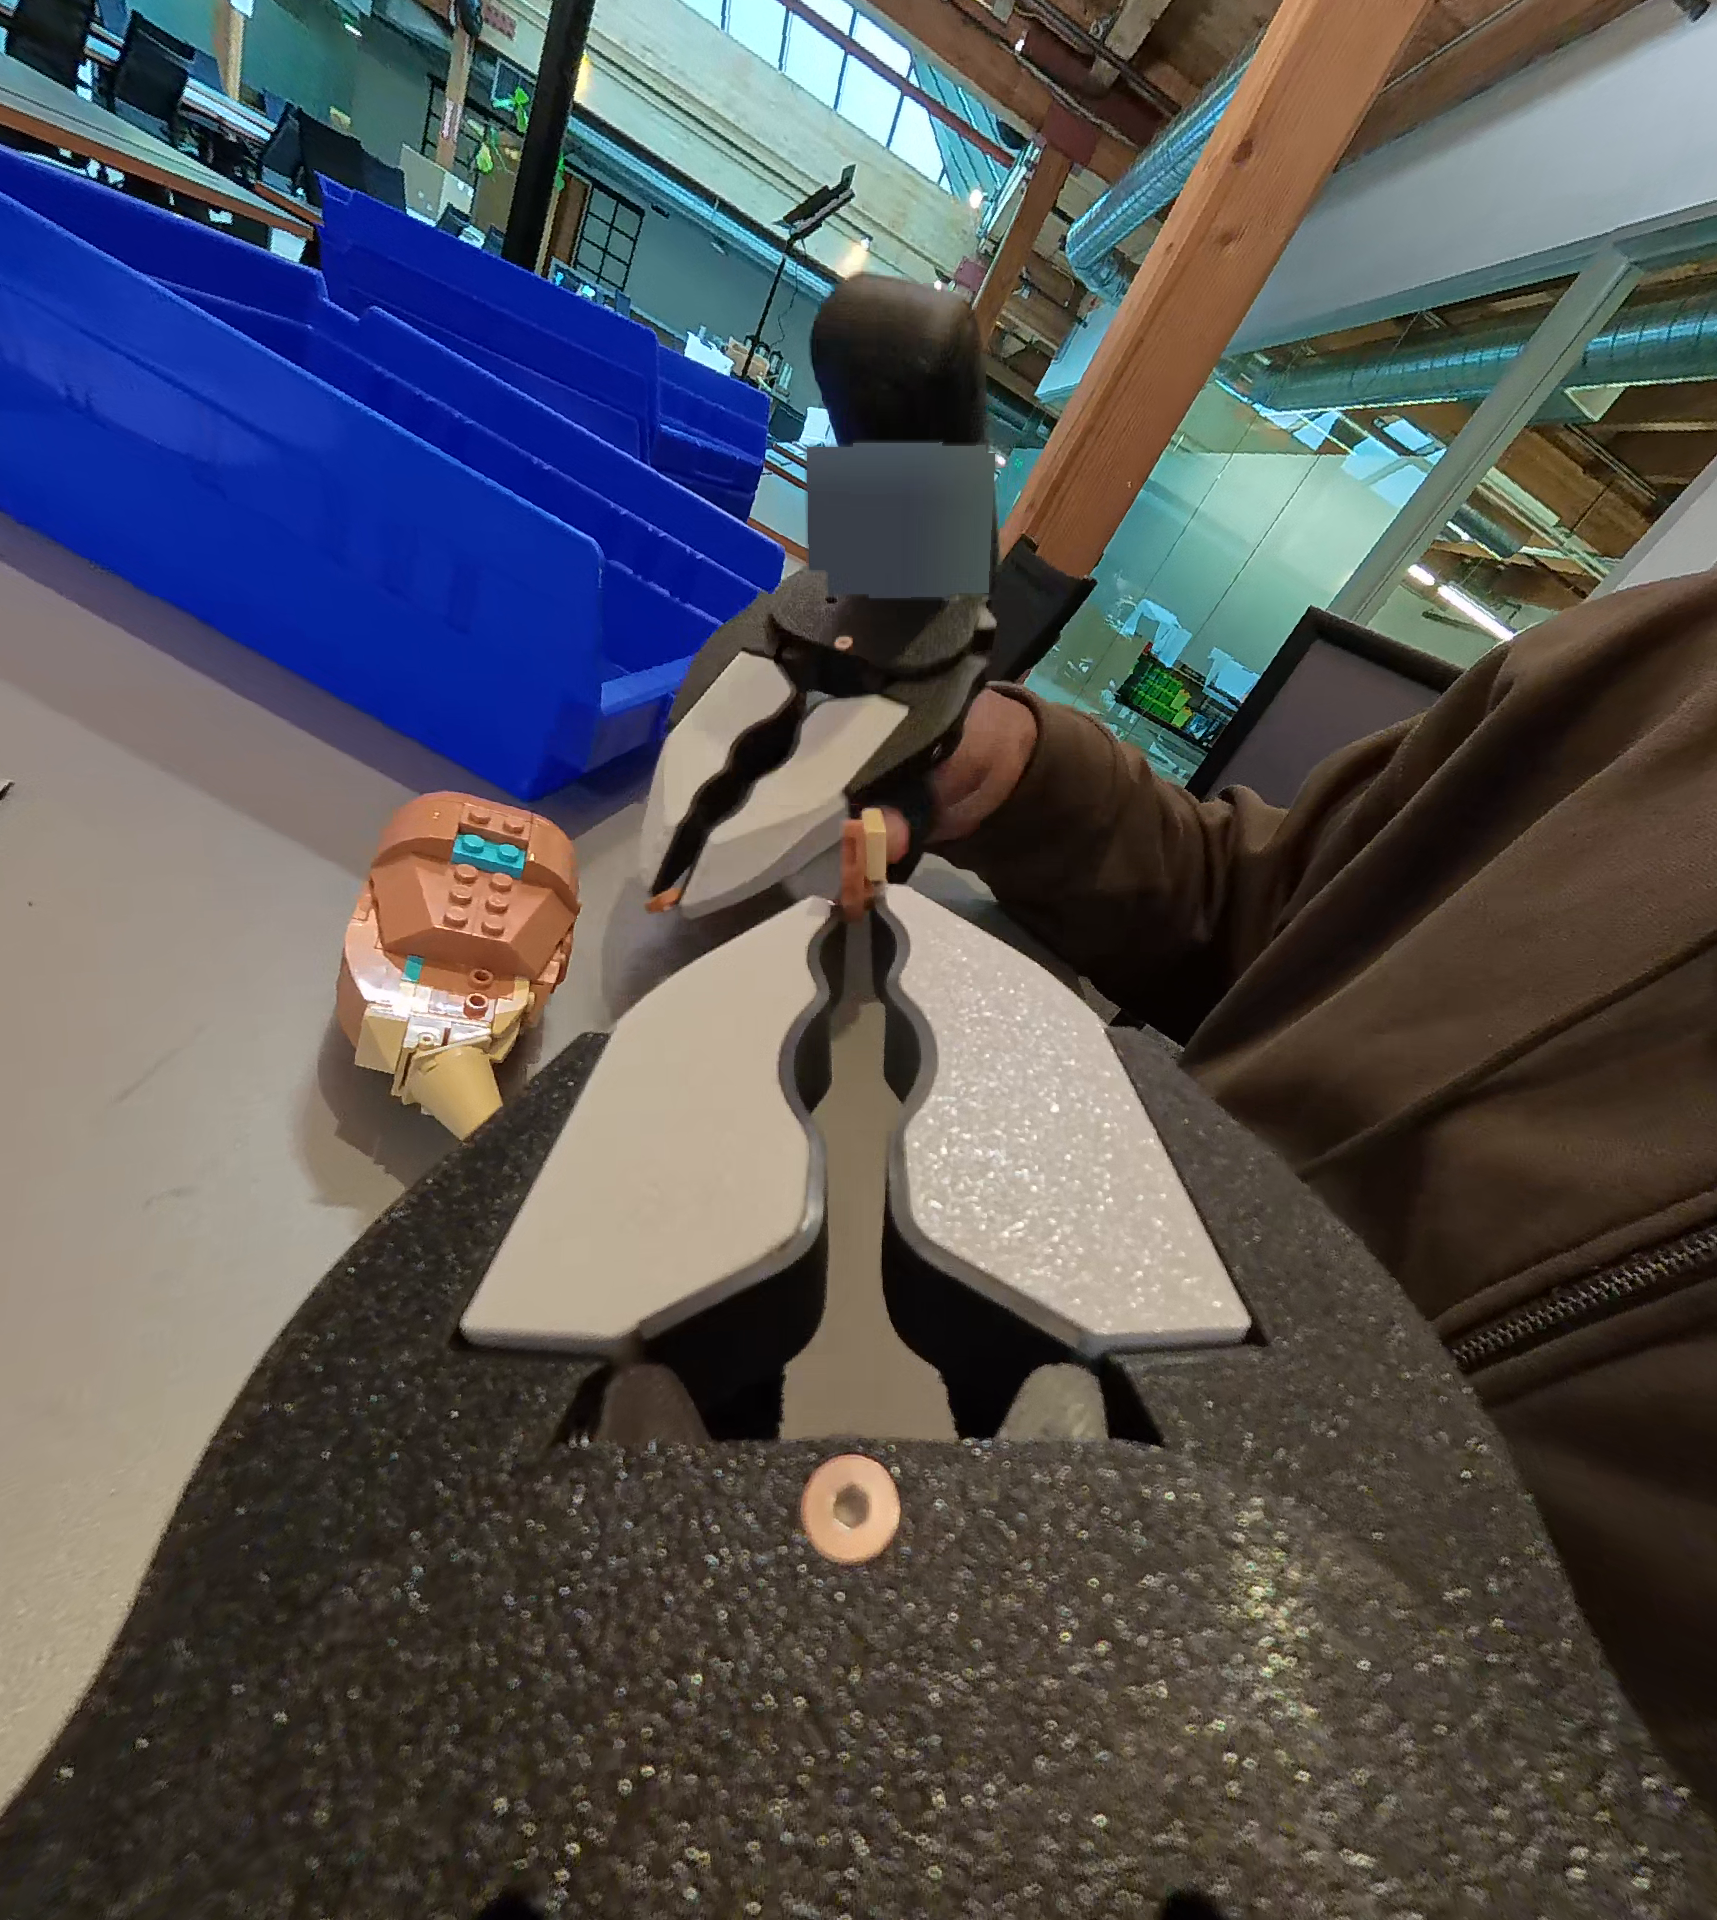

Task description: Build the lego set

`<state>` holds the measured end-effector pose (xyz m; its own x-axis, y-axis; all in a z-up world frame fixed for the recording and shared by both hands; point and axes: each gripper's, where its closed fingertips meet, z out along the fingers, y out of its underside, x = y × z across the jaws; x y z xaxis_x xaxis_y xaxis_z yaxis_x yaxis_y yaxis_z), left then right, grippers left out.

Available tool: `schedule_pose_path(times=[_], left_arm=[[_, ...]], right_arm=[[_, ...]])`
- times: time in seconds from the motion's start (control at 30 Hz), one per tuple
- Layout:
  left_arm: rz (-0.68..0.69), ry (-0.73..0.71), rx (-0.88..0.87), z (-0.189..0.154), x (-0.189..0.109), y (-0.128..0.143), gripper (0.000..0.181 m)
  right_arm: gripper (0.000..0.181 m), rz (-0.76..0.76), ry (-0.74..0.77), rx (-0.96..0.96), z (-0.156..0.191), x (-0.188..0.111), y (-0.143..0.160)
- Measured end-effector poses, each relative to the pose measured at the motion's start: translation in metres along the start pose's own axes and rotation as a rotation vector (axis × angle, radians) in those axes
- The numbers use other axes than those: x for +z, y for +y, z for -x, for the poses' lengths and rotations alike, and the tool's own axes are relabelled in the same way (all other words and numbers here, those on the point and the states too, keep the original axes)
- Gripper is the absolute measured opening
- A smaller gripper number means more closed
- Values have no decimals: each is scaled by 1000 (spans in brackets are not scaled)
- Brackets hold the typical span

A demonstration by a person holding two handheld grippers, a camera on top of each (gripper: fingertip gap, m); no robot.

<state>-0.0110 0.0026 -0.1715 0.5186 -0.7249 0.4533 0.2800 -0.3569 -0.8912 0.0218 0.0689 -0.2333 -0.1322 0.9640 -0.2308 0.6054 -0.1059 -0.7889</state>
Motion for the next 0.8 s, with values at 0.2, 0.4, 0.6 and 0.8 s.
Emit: schedule_pose_path(times=[0.2,0.4,0.6,0.8], left_arm=[[13,-6,19,-1,2,2,5],[6,8,27,-3,2,2,4],[-17,35,6,-6,1,-1,4],[-28,28,5,-5,1,-3,4]], right_arm=[[7,-339,-366,304,36,-12,-50],[7,-511,-569,441,58,-10,-77],[7,-529,-629,451,71,-4,-84],[7,-455,-580,427,70,3,-75]])
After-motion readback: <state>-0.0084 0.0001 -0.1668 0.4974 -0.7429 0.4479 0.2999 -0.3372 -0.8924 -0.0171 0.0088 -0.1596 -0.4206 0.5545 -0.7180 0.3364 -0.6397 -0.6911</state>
